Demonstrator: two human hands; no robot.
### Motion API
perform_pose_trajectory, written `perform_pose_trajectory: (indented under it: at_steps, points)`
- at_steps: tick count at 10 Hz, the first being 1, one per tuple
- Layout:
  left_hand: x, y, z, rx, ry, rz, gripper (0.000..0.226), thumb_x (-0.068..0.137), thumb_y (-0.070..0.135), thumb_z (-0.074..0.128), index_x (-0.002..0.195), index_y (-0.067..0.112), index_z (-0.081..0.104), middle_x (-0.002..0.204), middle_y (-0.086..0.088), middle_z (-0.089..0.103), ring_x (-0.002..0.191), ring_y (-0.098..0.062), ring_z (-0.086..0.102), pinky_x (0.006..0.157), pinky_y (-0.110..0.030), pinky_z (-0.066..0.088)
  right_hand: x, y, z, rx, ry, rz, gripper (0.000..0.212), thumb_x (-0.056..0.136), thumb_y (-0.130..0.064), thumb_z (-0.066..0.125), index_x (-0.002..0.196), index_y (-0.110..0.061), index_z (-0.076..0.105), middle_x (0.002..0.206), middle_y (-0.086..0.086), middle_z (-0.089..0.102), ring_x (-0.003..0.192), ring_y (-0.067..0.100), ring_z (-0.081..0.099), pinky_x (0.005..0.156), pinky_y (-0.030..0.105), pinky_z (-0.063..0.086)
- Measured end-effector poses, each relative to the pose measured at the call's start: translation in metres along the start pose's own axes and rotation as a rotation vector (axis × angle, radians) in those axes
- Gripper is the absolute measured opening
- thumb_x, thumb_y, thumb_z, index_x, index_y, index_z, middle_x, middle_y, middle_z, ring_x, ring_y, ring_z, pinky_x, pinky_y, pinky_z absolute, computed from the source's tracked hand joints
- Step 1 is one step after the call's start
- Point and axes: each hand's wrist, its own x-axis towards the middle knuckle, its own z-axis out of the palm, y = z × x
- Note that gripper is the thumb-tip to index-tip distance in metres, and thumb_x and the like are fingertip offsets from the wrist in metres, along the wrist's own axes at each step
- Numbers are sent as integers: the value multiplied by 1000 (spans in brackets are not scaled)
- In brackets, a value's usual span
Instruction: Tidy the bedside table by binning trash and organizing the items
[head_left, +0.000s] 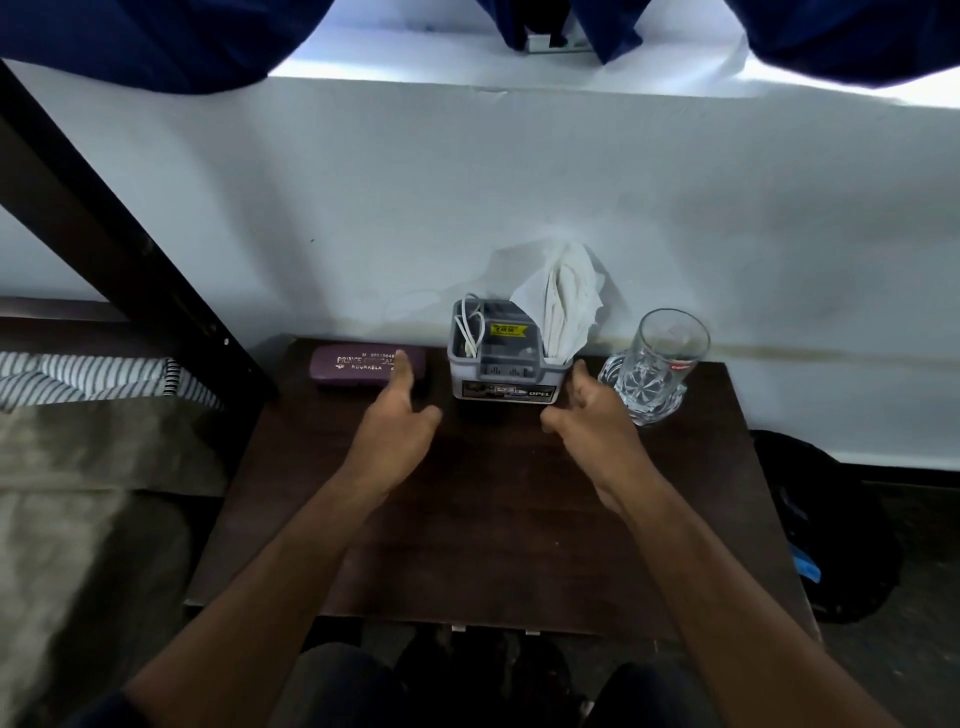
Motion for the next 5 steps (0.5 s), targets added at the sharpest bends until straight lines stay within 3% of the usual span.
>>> perform_pose_trajectory:
  at_steps: [1,2,3,4,5]
  points:
    - [4,-18,-12,29,1,-26,84,87,13,56,161,28,20,123,7,51,72,9,47,87,-21,37,0,4,-2,-20,-5,9,81,71,5,57,149,-10,40,76,-55,58,86,-30,54,69,5,52]
    - [6,-28,-12,-2,-55,0,89,78,18,54,160,26,21,151,-4,50,83,14,47,93,-22,34,-2,3,-1,-22,-27,7,77,72,10,55,145,-13,48,78,-53,60,81,-33,55,65,-1,45]
    - [5,-29,-7,-28,-99,41,82,85,4,50,160,24,21,161,-4,40,88,22,49,95,-19,36,-5,2,0,-68,-15,-6,75,76,13,55,146,-15,47,78,-53,60,80,-32,56,78,9,48]
    - [-4,-29,-1,-46,-103,95,62,98,2,48,156,20,34,161,2,41,136,4,45,113,-18,32,-12,-4,-5,-196,-21,-21,63,80,-3,59,141,-18,54,90,-22,72,66,-8,59,76,16,47]
    - [-16,-26,2,-87,87,245,42,104,17,50,146,20,53,144,5,62,126,17,50,100,3,32,-20,-3,-13,-481,-16,-117,58,84,-19,60,142,-20,55,116,1,69,96,7,61,74,8,38]
